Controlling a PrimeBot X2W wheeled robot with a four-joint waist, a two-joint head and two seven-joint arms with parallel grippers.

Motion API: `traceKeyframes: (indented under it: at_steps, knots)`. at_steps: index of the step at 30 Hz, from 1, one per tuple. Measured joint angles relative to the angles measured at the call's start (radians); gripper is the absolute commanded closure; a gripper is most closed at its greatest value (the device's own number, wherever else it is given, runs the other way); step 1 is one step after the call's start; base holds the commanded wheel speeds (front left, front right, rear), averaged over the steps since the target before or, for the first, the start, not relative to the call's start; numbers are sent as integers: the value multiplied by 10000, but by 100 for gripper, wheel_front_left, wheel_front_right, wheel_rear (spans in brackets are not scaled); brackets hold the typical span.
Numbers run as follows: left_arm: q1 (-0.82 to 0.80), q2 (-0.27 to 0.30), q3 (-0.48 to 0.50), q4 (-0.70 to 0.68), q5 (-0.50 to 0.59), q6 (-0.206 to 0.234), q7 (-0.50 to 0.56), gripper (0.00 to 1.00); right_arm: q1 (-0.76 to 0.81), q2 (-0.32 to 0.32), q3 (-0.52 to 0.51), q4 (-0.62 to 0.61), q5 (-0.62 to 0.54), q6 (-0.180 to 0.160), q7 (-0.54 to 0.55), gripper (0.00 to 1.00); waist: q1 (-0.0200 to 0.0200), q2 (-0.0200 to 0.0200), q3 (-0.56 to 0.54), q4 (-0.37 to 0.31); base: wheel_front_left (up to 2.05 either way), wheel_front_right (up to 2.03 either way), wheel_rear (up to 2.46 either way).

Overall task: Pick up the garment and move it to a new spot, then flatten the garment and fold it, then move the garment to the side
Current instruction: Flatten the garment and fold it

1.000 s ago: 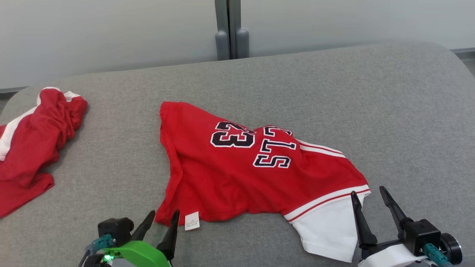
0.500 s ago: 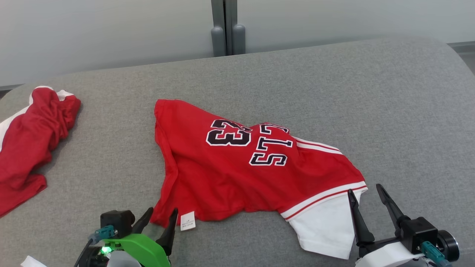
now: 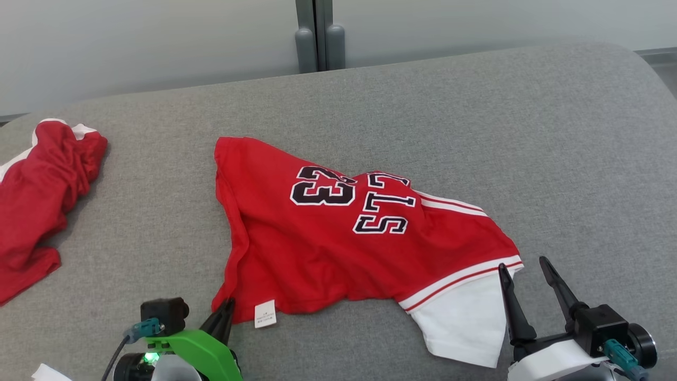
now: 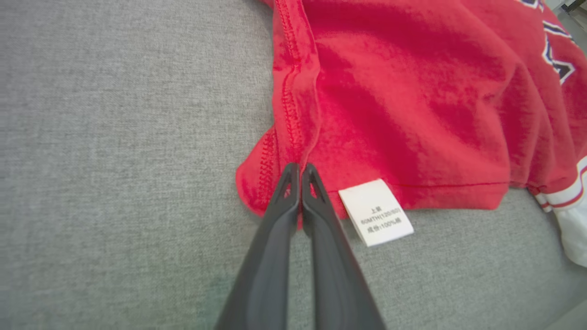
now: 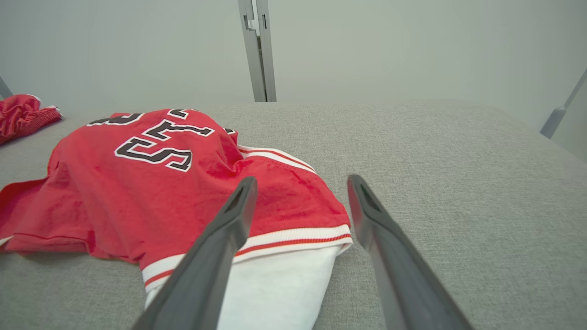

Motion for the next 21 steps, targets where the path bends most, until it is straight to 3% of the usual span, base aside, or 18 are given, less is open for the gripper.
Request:
traceKeyframes:
  at_steps: [5, 14, 15, 16, 17, 18, 21]
  knots:
    - [467, 19, 422, -577, -556, 44, -247, 100, 79, 0, -59, 58, 4, 0, 0, 0, 0, 0, -211, 54, 0, 0, 0]
    - [2517, 357, 792, -2608, -1592, 587, -23, 100, 449, -2, -301, 29, 42, 0, 0, 0, 0, 0, -588, 391, 0, 0, 0]
    - [2629, 382, 800, -2685, -1636, 646, 13, 76, 449, -4, -282, 31, 25, 0, 0, 0, 0, 0, -613, 441, 0, 0, 0]
    - [2676, 420, 780, -2709, -1659, 648, 58, 69, 447, -4, -257, 35, 13, 0, 0, 0, 0, 0, -630, 478, 0, 0, 0]
    - [2726, 439, 784, -2698, -1699, 683, 98, 52, 442, -2, -226, 42, 6, 0, 0, 0, 0, 0, -650, 517, 0, 0, 0]
    - [2754, 441, 777, -2658, -1701, 736, 100, 0, 435, 0, -205, 58, -8, 0, 0, 0, 0, 0, -674, 541, 0, 0, 0]
    - [2815, 477, 723, -2472, -1628, 911, 67, 0, 389, -2, -142, 88, -58, 0, 0, 0, 0, 0, -717, 529, 0, 0, 0]
